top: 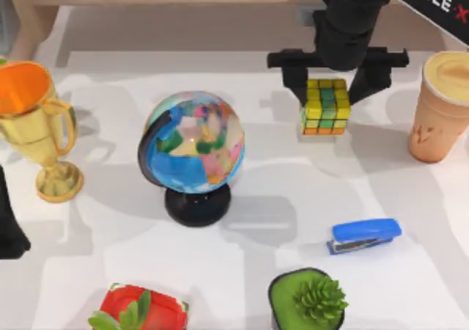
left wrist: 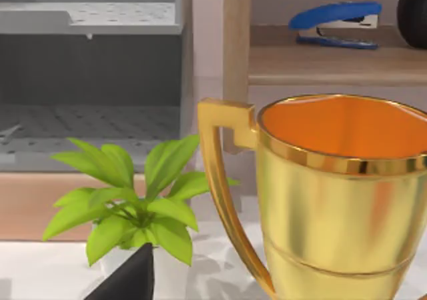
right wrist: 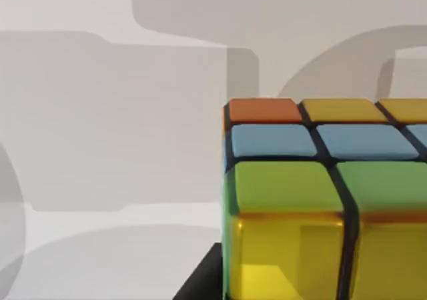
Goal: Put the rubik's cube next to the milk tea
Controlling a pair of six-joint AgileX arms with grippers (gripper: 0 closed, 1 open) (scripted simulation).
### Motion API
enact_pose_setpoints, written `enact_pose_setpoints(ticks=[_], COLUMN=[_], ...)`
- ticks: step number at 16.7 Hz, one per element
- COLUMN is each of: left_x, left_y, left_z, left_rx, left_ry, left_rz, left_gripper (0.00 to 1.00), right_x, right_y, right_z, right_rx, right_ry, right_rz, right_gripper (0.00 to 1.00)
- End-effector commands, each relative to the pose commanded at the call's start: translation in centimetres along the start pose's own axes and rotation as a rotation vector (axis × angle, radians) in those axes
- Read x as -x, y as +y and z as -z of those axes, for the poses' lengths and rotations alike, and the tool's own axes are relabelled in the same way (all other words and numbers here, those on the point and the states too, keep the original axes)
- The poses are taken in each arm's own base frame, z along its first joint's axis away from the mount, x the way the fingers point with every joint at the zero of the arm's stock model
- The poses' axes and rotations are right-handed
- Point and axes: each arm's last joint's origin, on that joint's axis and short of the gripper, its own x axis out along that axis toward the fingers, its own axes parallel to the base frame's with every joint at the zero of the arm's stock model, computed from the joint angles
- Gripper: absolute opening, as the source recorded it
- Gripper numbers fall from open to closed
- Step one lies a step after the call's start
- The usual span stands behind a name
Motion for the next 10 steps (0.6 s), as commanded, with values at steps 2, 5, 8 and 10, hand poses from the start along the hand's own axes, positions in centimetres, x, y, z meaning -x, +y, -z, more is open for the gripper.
enact_pose_setpoints(ticks=[2,5,8,10], left_x=[0.0,0.0,0.0,0.0], left_y=[0.0,0.0,0.0,0.0], left_z=[0.0,0.0,0.0,0.0], left_rx=[0.000,0.000,0.000,0.000], left_ry=[0.000,0.000,0.000,0.000], left_rz=[0.000,0.000,0.000,0.000], left_gripper=[1.00,1.00,1.00,1.00], right_x=[0.1,-0.4,-1.3,-1.7], right_y=[0.1,0.2,0.1,0.0], right_z=[-0.1,0.1,0.4,0.6], right_rx=[0.002,-0.009,-0.027,-0.037], right_ry=[-0.013,-0.004,0.029,0.045], right_rz=[-0.011,-0.018,-0.011,-0.004], right_gripper=[0.00,0.00,0.00,0.00])
